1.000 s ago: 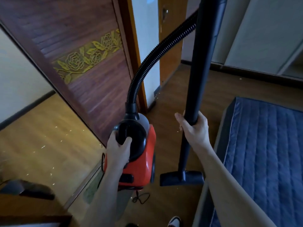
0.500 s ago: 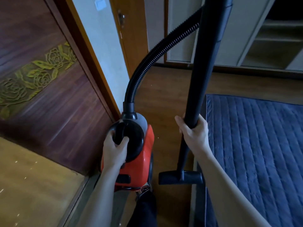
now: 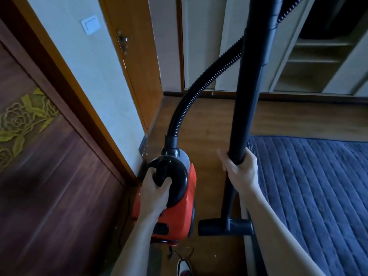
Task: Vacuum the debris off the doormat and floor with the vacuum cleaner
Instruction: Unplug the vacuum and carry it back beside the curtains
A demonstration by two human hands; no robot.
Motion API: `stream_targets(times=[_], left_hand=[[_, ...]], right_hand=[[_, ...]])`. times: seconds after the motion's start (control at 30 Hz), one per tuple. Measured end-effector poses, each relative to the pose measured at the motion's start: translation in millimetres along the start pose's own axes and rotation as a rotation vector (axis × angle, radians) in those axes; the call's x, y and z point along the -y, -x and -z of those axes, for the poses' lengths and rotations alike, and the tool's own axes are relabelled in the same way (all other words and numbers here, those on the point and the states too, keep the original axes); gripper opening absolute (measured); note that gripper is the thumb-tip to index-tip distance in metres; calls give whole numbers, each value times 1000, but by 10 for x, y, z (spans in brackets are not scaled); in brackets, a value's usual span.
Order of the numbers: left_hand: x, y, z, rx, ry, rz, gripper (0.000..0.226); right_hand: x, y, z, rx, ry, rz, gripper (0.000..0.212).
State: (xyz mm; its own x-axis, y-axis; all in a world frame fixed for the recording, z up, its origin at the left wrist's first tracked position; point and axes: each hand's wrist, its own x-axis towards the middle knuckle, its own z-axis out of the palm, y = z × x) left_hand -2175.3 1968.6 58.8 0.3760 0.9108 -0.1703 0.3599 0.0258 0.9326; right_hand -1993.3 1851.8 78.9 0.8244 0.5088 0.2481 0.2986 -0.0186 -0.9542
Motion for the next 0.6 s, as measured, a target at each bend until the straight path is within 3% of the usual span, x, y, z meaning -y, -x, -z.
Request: stream_targets(times=[0.4, 0.6], left_hand=[[-344, -1345, -253, 63, -58, -63, 18], [-490, -2078, -661, -7, -100, -63, 34]], right_hand=[[-315, -1143, -521, -45, 44, 15, 36], [-637, -1906, -562, -38, 38, -3, 34]])
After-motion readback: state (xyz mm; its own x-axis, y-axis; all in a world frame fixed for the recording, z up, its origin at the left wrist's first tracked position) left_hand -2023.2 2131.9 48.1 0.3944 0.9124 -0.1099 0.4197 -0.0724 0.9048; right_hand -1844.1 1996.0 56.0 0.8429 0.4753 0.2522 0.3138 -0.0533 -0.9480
